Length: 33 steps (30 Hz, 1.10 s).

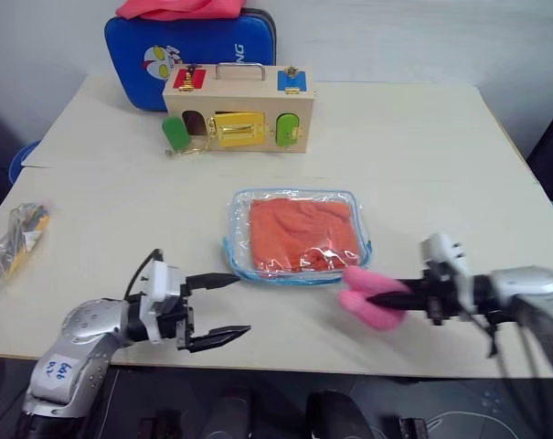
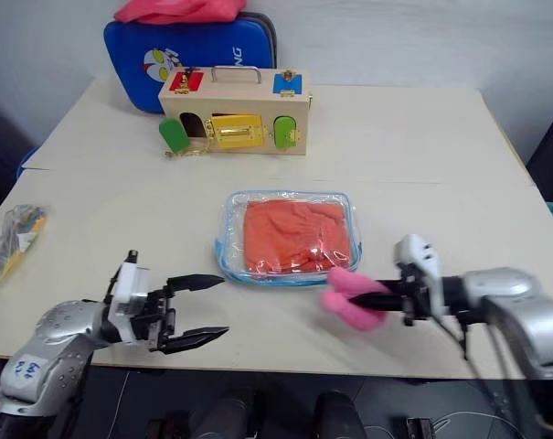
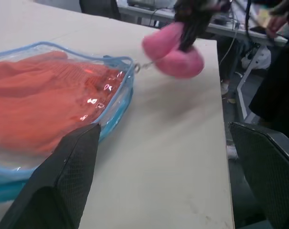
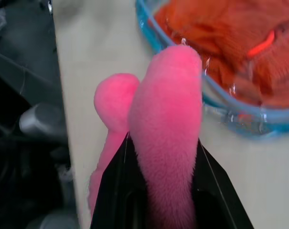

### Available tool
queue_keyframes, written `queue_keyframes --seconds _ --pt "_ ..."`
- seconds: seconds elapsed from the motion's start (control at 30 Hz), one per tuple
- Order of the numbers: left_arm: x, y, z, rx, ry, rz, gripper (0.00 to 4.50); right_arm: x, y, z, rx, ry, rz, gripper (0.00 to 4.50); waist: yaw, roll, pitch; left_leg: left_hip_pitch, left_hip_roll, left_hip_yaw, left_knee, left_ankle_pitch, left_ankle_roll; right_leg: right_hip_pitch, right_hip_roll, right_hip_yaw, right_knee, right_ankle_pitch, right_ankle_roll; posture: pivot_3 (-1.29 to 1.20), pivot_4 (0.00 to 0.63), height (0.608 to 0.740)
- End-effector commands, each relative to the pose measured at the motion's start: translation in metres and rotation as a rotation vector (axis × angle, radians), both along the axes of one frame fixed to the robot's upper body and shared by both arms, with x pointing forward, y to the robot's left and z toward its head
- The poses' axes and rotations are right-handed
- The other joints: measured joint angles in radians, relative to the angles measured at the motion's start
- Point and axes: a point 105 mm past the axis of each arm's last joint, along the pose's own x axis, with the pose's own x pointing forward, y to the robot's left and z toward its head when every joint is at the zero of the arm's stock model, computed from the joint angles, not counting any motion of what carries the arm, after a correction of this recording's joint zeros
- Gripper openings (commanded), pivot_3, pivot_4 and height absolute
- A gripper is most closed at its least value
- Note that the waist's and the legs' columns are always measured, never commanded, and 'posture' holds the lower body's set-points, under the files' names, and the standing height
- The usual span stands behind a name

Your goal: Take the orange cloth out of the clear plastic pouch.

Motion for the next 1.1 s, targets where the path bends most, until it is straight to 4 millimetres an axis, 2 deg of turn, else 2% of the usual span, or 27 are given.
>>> queue_keyframes --seconds 0.03,0.13,0.23,0.33,0.43,0.5,0.6,0.7,0.8,0.9,1.1 --pt "0.005 -0.011 0.004 -0.003 -0.045 -0.031 4.50 0.006 0.008 -0.017 -0.018 -0.084 -0.012 1.11 0.000 0.000 0.000 0.000 0.000 0.000 0.000 0.000 0.000 -0.001 0.000 0.000 0.000 0.000 0.000 0.00 0.150 0.740" --pt "0.009 -0.021 0.004 0.018 -0.066 -0.087 4.50 0.009 0.011 -0.033 -0.040 -0.133 -0.019 2.05 -0.006 0.000 0.000 0.000 0.000 0.001 0.001 0.000 0.000 0.000 0.001 0.000 0.001 0.000 0.000 0.00 0.150 0.740" --pt "0.013 -0.038 -0.002 0.056 -0.097 -0.183 4.50 0.000 0.005 -0.024 -0.046 -0.168 -0.011 3.09 -0.004 0.000 0.000 0.001 0.000 0.001 0.000 0.001 -0.001 0.000 0.002 0.000 0.001 0.000 0.000 0.00 0.150 0.740" --pt "0.018 -0.062 -0.013 0.086 -0.148 -0.262 4.50 -0.017 -0.004 -0.014 -0.061 -0.134 0.022 4.14 0.001 0.001 0.000 0.001 0.000 0.001 0.001 0.001 0.000 0.001 0.001 0.000 0.001 0.000 0.001 0.00 0.150 0.740" --pt "0.022 -0.085 -0.017 0.072 -0.165 -0.308 4.50 -0.028 -0.015 -0.004 -0.051 -0.121 0.028 4.14 0.000 0.001 0.000 0.000 0.000 0.000 0.002 0.000 0.000 0.001 0.002 0.000 0.001 0.001 0.001 0.00 0.150 0.740" --pt "0.025 -0.101 -0.019 0.056 -0.168 -0.336 4.50 -0.033 -0.022 0.008 -0.048 -0.188 0.034 4.14 0.000 0.001 0.000 0.000 0.000 0.001 0.003 0.000 0.000 0.001 0.002 0.000 0.001 0.001 0.001 0.00 0.150 0.740" --pt "0.028 -0.128 -0.026 0.054 -0.171 -0.362 4.50 -0.048 -0.044 0.012 -0.037 -0.068 0.017 4.14 0.003 0.001 0.000 0.000 0.000 0.001 0.004 0.000 0.000 0.001 0.003 0.000 0.002 0.001 0.001 0.00 0.150 0.740" --pt "0.028 -0.146 -0.033 0.043 -0.168 -0.381 4.50 -0.039 -0.070 0.017 -0.093 -0.140 -0.081 4.14 -0.001 -0.001 0.000 0.000 0.000 0.001 0.005 0.000 0.001 0.002 0.003 -0.003 0.002 0.001 0.002 0.00 0.150 0.740" --pt "0.030 -0.155 -0.036 0.036 -0.173 -0.373 4.50 -0.031 -0.089 0.019 -0.121 -0.181 -0.150 4.14 -0.003 -0.001 0.001 0.001 0.001 0.002 0.005 0.000 0.001 0.002 0.003 -0.007 0.002 0.001 0.002 0.00 0.150 0.740" --pt "0.033 -0.161 -0.036 0.028 -0.179 -0.359 4.50 -0.031 -0.095 0.015 -0.119 -0.155 -0.179 4.14 -0.002 -0.001 0.000 0.001 0.001 0.002 0.005 0.000 0.001 0.002 0.003 -0.007 0.002 0.001 0.002 0.00 0.150 0.740" --pt "0.040 -0.149 -0.029 0.006 -0.196 -0.330 4.50 -0.021 -0.101 0.012 -0.085 -0.159 -0.263 4.14 -0.001 -0.001 0.000 0.001 0.001 0.001 0.006 0.000 0.001 0.002 0.002 -0.008 0.002 0.001 0.002 0.00 0.150 0.740"
